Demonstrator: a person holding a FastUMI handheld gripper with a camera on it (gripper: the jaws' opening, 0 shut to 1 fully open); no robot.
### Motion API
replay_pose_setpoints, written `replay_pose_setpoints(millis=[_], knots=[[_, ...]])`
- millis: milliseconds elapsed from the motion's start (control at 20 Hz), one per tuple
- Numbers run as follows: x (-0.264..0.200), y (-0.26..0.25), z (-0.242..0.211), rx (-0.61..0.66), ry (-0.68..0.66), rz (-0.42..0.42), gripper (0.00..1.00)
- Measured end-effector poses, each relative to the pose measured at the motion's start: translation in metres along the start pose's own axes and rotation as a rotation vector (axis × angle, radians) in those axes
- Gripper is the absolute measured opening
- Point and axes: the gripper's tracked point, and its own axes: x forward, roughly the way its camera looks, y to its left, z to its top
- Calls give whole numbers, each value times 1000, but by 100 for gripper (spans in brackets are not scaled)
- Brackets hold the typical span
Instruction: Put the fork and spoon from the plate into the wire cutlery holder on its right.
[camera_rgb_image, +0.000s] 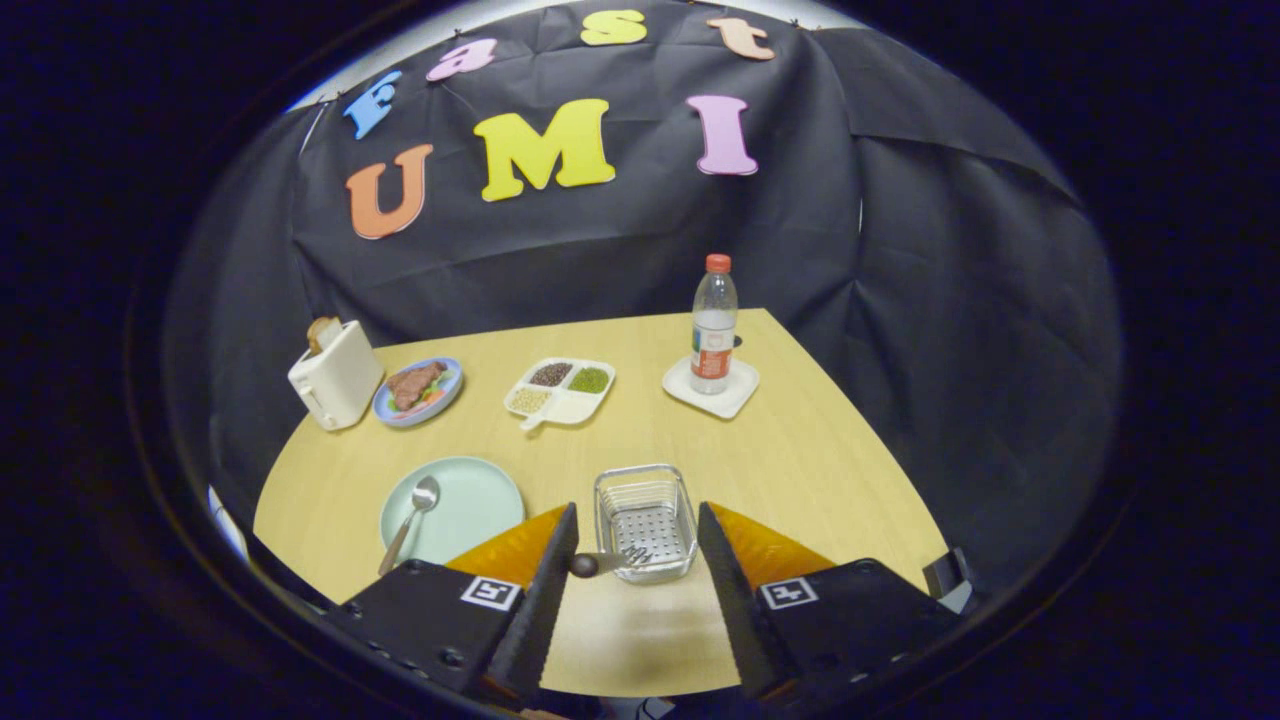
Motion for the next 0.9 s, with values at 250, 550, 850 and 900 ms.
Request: replay_pose_setpoints(millis=[250, 550, 850, 900], knots=[[-17, 28, 10, -16, -60, 20, 95], [-27, 95, 9, -56, -108, 95, 97], [-15, 167, -14, -84, -72, 163, 97], [-10, 178, -21, -88, -57, 170, 97]])
